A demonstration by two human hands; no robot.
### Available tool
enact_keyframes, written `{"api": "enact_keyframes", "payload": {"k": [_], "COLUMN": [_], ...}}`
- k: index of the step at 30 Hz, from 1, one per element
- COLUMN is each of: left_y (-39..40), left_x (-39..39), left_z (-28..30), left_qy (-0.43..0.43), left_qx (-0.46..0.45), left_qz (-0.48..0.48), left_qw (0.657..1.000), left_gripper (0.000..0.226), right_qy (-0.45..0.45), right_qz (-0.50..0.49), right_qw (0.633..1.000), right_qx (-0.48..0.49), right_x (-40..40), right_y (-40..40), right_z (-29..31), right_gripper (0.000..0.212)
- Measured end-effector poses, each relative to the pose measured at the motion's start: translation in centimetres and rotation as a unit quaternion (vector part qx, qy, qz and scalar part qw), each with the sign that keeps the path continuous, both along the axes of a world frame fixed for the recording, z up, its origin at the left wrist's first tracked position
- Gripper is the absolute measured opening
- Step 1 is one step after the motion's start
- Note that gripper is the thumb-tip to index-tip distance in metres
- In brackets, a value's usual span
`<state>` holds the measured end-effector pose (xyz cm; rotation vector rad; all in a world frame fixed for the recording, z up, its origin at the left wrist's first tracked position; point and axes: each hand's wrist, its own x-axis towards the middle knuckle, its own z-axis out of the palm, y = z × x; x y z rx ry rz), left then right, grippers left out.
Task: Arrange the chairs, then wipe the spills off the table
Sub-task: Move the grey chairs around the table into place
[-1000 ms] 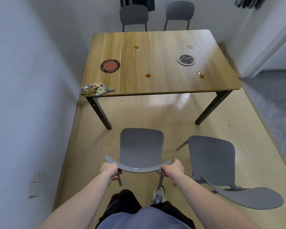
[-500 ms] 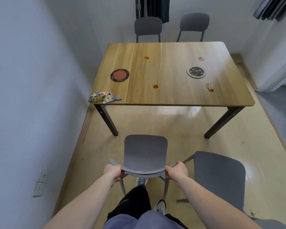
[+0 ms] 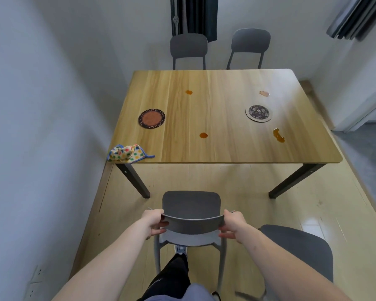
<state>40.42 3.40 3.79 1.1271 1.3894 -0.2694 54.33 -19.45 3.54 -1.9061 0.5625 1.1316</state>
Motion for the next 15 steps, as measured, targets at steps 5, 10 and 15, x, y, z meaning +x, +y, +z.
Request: {"api": "enact_keyframes", "payload": {"k": [5, 10, 15], "left_y": [4.4, 6.5, 8.0], "left_x": [5.2, 8.0, 10.2], "left_z": [-1.2, -1.7, -1.8], "left_qy": [-0.011, -0.009, -0.022], "left_qx": [-0.035, -0.074, -0.107], "left_qz": [0.006, 0.015, 0.044], "left_qw": [0.999, 0.997, 0.993], "left_gripper": [0.021, 0.023, 0.023], "right_qy": [0.031, 0.056, 0.05], "right_qz": [-0.038, -0.1, -0.15], "right_qw": [0.999, 0.993, 0.987], "right_qx": [0.013, -0.008, -0.002], "right_x": [4.9, 6.7, 8.6], "right_y": [4.4, 7.8, 9.4], "right_z": [-0.4, -0.1, 1.1], "right_gripper": [0.024, 0.018, 0.022]}}
